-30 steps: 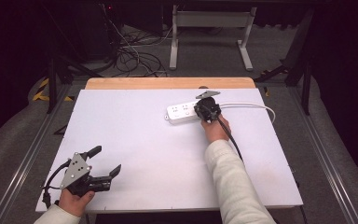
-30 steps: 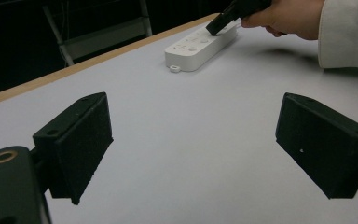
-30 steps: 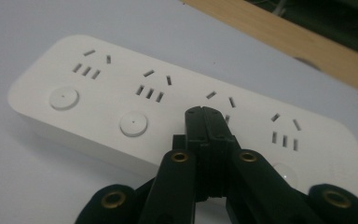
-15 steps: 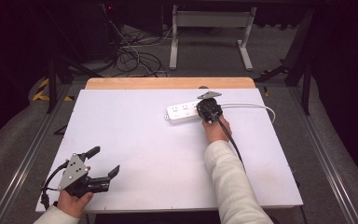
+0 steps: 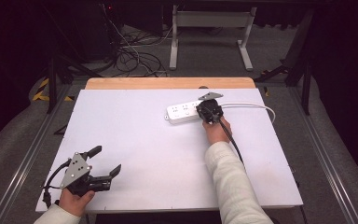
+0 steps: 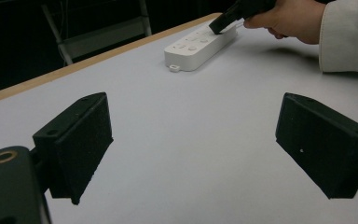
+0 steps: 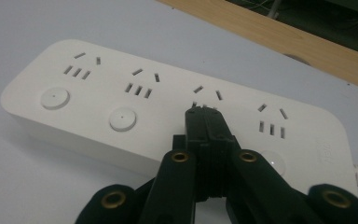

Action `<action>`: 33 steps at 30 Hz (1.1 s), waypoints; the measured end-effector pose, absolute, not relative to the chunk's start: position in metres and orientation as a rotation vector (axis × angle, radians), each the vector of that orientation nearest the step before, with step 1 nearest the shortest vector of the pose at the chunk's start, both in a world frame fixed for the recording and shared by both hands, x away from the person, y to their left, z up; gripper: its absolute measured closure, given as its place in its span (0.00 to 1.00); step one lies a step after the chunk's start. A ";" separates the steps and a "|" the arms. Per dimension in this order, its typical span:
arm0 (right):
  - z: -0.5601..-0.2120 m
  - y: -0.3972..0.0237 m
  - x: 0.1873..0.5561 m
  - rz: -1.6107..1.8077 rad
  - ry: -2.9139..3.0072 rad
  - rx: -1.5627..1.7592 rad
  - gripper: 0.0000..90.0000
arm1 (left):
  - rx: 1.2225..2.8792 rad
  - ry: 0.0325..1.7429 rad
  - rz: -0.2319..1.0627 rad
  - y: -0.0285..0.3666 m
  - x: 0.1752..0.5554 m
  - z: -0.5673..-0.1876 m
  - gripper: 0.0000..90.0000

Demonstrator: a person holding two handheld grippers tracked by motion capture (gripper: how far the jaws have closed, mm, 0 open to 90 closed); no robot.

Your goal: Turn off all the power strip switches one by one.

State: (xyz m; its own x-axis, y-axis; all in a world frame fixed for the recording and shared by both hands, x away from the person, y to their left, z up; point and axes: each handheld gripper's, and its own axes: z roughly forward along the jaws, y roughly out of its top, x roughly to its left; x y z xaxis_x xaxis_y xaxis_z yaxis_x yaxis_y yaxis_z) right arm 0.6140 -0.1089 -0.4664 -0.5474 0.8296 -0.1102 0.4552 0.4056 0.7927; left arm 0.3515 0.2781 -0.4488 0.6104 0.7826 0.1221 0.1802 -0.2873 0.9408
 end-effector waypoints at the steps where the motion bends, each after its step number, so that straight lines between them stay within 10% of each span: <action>1: -0.467 -0.108 0.614 1.011 2.180 1.083 1.00 | 1.793 0.784 0.719 0.278 0.351 -0.449 0.12; 33: -0.430 -0.118 0.606 1.061 2.129 1.030 1.00 | 1.799 0.793 0.726 0.278 0.350 -0.449 0.12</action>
